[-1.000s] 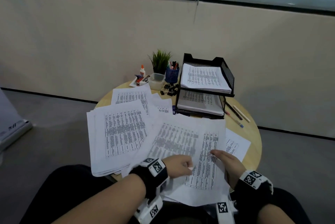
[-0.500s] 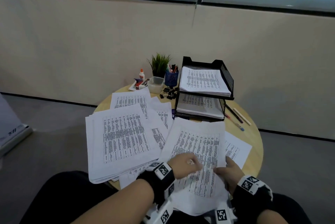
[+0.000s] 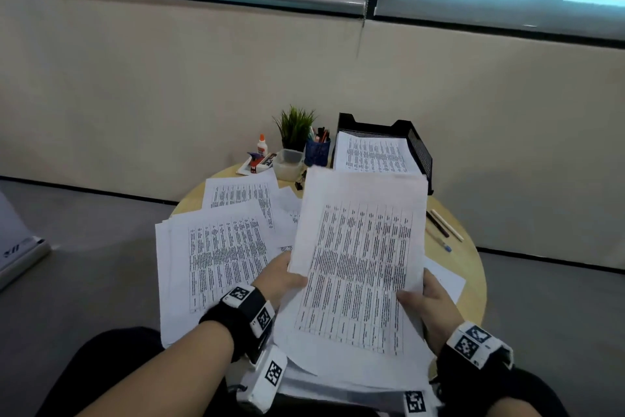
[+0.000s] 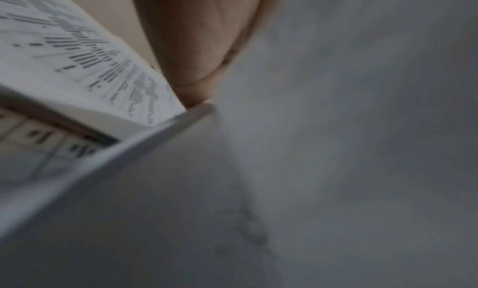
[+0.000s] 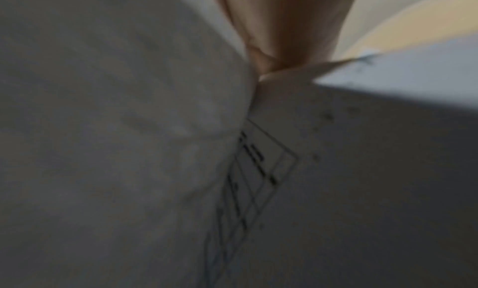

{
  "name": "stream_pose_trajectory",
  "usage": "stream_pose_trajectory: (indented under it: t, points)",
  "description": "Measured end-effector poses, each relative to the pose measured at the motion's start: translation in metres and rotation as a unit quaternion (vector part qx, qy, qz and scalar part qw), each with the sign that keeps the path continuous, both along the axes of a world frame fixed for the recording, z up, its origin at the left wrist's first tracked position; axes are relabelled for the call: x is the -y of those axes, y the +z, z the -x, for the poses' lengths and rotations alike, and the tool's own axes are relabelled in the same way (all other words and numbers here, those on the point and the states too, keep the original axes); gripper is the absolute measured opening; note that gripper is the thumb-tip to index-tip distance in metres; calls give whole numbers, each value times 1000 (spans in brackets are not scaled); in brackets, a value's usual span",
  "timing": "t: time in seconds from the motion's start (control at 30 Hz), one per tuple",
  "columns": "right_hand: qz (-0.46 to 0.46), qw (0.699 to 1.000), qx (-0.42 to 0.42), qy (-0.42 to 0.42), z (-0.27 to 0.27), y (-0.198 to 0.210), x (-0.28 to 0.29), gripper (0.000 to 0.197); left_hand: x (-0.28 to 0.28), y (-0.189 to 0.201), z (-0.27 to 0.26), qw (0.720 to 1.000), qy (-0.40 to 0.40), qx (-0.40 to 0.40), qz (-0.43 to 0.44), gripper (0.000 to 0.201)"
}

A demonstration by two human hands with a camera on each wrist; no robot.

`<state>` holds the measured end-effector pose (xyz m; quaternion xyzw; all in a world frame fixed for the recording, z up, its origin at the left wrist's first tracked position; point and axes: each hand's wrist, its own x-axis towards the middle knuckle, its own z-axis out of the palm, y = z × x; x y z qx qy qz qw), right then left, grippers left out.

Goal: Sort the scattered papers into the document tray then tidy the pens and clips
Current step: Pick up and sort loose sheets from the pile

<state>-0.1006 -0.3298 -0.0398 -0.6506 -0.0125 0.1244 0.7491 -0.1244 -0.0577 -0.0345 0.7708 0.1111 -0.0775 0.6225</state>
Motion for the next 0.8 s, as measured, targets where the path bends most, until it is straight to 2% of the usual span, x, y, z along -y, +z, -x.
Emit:
stream_pose_trajectory:
  t: [0.1, 0.17, 0.33, 0.4, 0.5, 0.63, 0.73, 0.8]
  points:
    - [28, 997, 65, -36, -5, 26, -12, 45, 6, 24, -3, 994, 56, 98, 1, 47]
    - [31, 992, 101, -61, -10, 40, -22, 39, 11, 42, -4, 983, 88, 158, 32, 44]
    - [19, 985, 147, -83, -14, 61, -45, 40, 18, 61, -11, 957, 147, 226, 103, 40]
    - [21, 985, 148, -82, -13, 53, -48, 46, 16, 53, -13, 953, 166, 231, 108, 35]
    - [40, 987, 131, -83, -9, 32, -50, 50, 16, 33, -12, 963, 159, 203, 81, 31]
    - [51, 991, 95, -85, -11, 17, -52, 38, 16, 17, -19, 972, 138, 185, 50, 26]
    - [106, 990, 48, -83, -15, 9, -56, 18, 15, 11, -24, 977, 126, 169, 25, 26]
    - [144, 984, 14, -99, -15, 4, -57, 19, 15, 8, -24, 982, 119, 147, -10, 27]
